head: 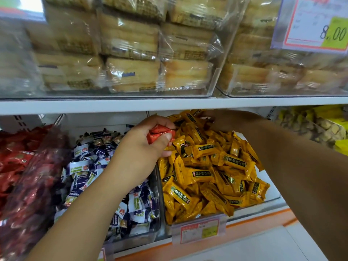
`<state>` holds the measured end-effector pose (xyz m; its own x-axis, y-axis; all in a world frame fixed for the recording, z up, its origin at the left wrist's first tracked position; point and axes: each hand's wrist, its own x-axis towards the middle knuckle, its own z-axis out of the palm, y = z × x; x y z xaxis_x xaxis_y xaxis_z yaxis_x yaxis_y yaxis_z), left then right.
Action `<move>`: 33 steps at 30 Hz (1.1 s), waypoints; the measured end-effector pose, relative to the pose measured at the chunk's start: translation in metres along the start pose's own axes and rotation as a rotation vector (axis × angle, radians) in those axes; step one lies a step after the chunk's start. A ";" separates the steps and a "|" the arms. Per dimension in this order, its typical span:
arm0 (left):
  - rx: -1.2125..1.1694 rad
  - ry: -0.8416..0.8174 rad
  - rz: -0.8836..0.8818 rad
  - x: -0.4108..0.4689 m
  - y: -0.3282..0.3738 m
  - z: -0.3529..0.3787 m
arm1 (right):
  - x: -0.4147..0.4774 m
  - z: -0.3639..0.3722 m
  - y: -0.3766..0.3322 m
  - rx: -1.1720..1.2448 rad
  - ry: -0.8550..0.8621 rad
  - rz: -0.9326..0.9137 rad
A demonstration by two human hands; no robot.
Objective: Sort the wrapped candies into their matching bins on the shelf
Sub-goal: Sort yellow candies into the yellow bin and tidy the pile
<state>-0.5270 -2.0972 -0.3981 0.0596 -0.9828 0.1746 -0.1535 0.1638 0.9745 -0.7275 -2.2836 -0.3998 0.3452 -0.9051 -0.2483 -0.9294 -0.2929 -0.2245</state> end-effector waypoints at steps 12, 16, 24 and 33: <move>0.023 0.020 -0.024 0.001 -0.001 0.002 | -0.016 0.009 0.007 0.186 0.114 -0.014; 0.019 0.034 -0.026 0.001 0.001 0.003 | -0.020 0.010 0.010 0.254 0.241 -0.029; 0.179 0.037 0.009 -0.004 0.005 0.002 | -0.062 -0.005 -0.010 0.478 0.499 -0.022; 0.039 0.041 -0.084 -0.016 0.017 0.015 | -0.110 0.034 -0.054 0.718 0.580 -0.211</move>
<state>-0.5452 -2.0803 -0.3861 0.1141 -0.9885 0.0991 -0.1850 0.0768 0.9797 -0.7107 -2.1572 -0.3927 0.1987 -0.9238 0.3274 -0.4863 -0.3830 -0.7854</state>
